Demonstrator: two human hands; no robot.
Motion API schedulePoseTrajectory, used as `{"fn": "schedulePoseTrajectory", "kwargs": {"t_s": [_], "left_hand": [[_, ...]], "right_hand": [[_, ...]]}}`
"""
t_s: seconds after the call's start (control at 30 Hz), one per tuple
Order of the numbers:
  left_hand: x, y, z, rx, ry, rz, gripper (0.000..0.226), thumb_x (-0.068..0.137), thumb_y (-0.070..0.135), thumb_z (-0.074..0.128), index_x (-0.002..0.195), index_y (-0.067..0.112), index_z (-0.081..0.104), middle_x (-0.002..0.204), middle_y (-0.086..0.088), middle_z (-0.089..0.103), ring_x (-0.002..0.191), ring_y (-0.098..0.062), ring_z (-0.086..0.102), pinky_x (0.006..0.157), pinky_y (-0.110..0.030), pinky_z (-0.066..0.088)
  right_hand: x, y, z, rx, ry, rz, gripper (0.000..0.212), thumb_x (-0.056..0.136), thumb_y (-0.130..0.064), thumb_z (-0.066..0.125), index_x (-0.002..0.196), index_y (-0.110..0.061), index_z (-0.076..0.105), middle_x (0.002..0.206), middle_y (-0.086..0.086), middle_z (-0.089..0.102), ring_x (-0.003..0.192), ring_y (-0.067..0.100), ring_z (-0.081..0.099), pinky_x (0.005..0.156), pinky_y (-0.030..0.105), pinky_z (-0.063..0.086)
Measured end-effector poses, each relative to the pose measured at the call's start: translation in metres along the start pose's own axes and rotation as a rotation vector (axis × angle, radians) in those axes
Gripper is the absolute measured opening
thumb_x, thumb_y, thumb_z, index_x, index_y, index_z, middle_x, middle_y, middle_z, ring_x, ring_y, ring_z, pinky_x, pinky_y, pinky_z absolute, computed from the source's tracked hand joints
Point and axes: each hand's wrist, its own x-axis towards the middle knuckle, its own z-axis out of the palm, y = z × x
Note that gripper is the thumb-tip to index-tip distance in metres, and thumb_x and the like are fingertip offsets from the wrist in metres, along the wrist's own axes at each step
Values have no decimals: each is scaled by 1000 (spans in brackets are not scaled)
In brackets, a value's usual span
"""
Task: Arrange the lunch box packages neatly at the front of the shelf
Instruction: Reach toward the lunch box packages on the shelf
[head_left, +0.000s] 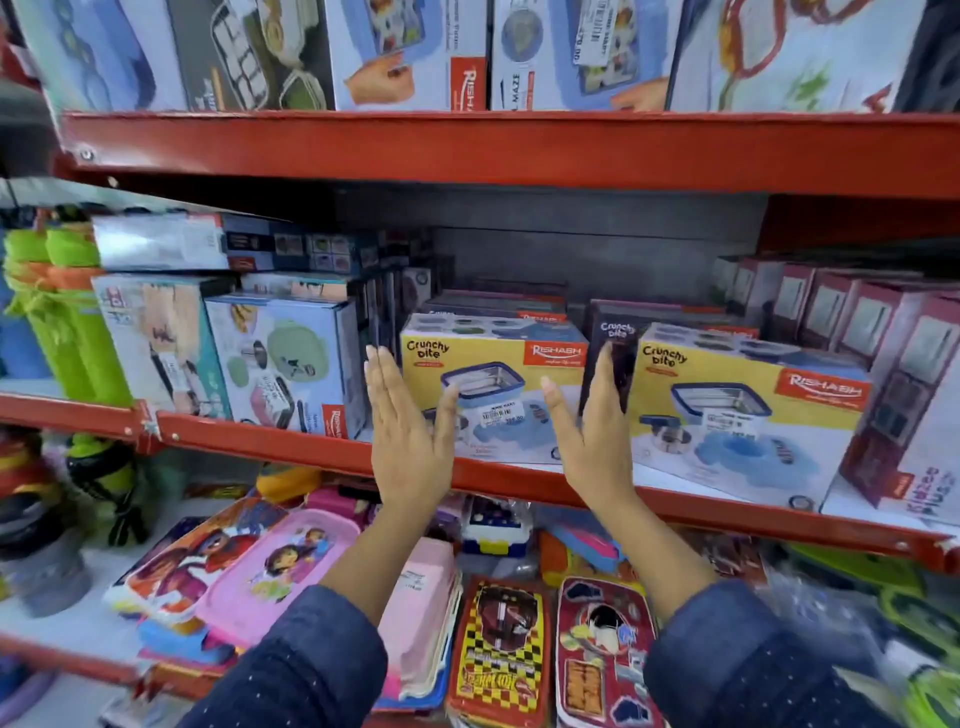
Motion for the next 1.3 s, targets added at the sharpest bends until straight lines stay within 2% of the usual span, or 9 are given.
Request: {"fn": "schedulePoseTrajectory", "kwargs": {"t_s": [0.07,0.17,0.33,0.47,0.63,0.8,0.93,1.07,1.3], "left_hand": [[4,0,-2,-44,-72,-139,93,85,68,32,154,18,-4,163,-6,16,146,-24,26,96,-33,43],[6,-4,-4,-87,-132,-168,108,71,87,18,155,19,5,108,-13,66,78,-25,63,48,-32,41],[21,-2,-8,-98,-80,-66,70,88,64,39,133,10,43,62,-5,54,52,-24,52,42,-39,35],[32,19,-19,-159,-17,-34,47,88,61,52,101,15,54,80,-16,69,66,-31,64,54,-53,51],[22,40,-32,-260,-48,-19,47,85,64,51,109,24,62,86,0,72,76,-19,68,68,-47,57],[36,60,-50,-739,-259,-377,59,82,79,20,81,45,69,70,10,73,73,-17,69,69,-26,56],[46,61,-65,-710,-384,-318,40,90,60,46,85,29,71,73,10,78,80,-14,74,78,-30,56],[40,42,-82,-713,-627,-155,32,96,33,54,125,23,61,119,9,72,116,-9,63,101,-27,44],[37,18,-94,-779,-714,-150,77,67,44,83,133,22,51,135,2,62,127,-17,56,109,-38,42]], "right_hand": [[8,1,4,35,-27,81,83,93,-55,46,155,-12,12,154,0,39,137,11,37,103,10,24],[15,9,8,46,-30,121,69,90,-57,50,135,-6,41,85,-13,57,77,13,56,67,26,45],[24,-5,-8,73,101,121,56,86,-59,57,118,-12,58,94,-12,64,79,7,58,69,25,44],[24,-25,-37,44,203,82,48,83,-63,59,116,-29,63,98,-11,73,87,7,67,70,31,55],[10,-30,-59,53,270,71,48,81,-62,64,115,-29,65,100,-12,73,93,9,68,78,42,58],[-2,-30,-72,107,318,-75,59,79,-49,70,125,-14,60,104,-3,74,87,2,67,74,18,54],[-9,-36,-75,287,219,-98,67,74,-56,70,124,-13,58,112,0,71,100,6,69,81,20,55],[4,-50,-88,634,105,245,76,76,-79,46,107,-12,64,97,9,73,88,20,72,69,31,58],[15,-44,-96,633,-7,344,22,86,-28,69,106,-18,69,84,-9,73,74,5,69,59,18,51]]}}
